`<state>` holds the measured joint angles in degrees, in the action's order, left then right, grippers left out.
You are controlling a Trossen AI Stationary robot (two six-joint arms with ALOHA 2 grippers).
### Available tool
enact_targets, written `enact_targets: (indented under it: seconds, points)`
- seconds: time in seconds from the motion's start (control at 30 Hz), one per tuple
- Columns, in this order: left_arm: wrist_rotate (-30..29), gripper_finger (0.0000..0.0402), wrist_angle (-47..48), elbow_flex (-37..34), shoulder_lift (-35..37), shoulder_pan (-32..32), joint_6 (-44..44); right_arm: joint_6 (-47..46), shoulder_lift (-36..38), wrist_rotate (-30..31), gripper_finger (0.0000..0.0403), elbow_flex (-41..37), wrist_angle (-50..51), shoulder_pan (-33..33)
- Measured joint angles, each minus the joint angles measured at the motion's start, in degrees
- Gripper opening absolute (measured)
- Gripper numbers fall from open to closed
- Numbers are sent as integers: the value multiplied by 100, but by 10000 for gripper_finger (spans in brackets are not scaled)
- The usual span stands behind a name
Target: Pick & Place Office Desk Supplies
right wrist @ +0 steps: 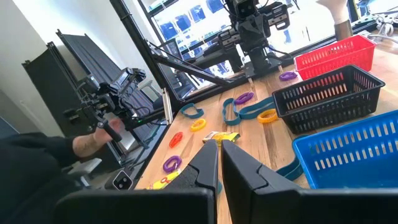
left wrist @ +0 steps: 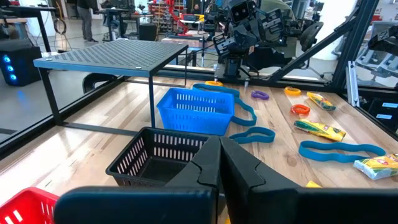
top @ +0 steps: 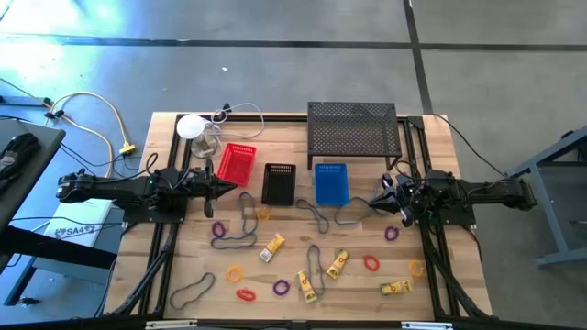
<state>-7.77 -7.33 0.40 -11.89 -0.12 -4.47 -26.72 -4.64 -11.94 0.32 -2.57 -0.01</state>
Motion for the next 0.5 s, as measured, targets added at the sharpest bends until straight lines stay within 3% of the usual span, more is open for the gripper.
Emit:
enact_targets:
  seconds: [0.2, 0.37, 0.5]
  points:
    - [0, 0, 0, 0, 1, 2, 0, -80, 0, 78, 8, 0, -67, 0]
    - [0, 0, -51, 0, 1, 2, 0, -1166, -2, 336, 8, 0, -129, 2]
    - [-1, 0, -52, 0, 0, 1, 0, -1285, -2, 423, 8, 0, -134, 1]
